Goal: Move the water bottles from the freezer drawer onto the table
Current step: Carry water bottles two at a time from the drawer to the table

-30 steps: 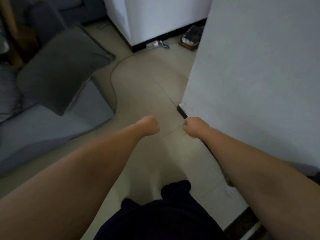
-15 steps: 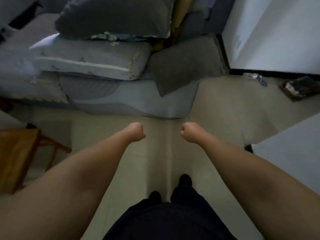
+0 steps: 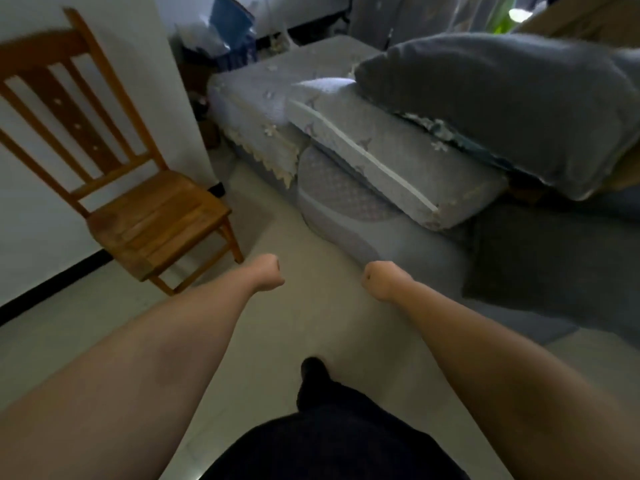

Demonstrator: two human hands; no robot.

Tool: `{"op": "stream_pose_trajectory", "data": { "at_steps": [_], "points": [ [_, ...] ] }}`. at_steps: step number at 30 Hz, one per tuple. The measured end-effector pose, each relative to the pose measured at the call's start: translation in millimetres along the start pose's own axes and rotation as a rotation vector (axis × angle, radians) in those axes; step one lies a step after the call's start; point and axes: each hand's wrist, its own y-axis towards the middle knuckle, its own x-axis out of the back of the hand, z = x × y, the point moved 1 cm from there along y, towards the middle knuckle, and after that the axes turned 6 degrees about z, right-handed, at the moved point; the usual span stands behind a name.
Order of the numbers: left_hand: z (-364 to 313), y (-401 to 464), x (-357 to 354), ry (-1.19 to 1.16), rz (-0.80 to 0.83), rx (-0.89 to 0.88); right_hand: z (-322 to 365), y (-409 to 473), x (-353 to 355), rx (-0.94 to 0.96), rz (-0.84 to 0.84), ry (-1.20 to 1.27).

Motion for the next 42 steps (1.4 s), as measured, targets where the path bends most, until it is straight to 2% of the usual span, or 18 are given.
{"op": "stream_pose_trajectory", "data": {
  "at_steps": [6,11,16,21,24,25,26,31,42],
  "points": [
    [30,24,46,-0.208,-0.131,0.086,64,83,60,0.175,0.067,-0.165],
    [95,7,54,-0.323,-0.166,0.244,168,116,61,0.372,0.142,-0.355],
    [199,-36,44,-0.538,-0.212,0.503,305,130,18,0.586,0.216,-0.572],
    [313,-81,19,-0.619,-0.236,0.694,433,115,-27,0.726,0.26,-0.689],
    [369,-108,16,-0.635,-0.225,0.739,496,101,-48,0.73,0.264,-0.739],
    [403,-129,20,-0.644,-0.239,0.769,538,95,-61,0.76,0.264,-0.772],
    [408,-134,19,-0.659,-0.232,0.766,544,94,-65,0.77,0.268,-0.785],
    [507,-207,17,-0.758,-0.34,0.908,675,52,-111,0.974,0.266,-0.826],
    [644,-285,-25,-0.971,-0.38,1.106,868,-7,-210,1.151,0.337,-1.011]
  ]
}}
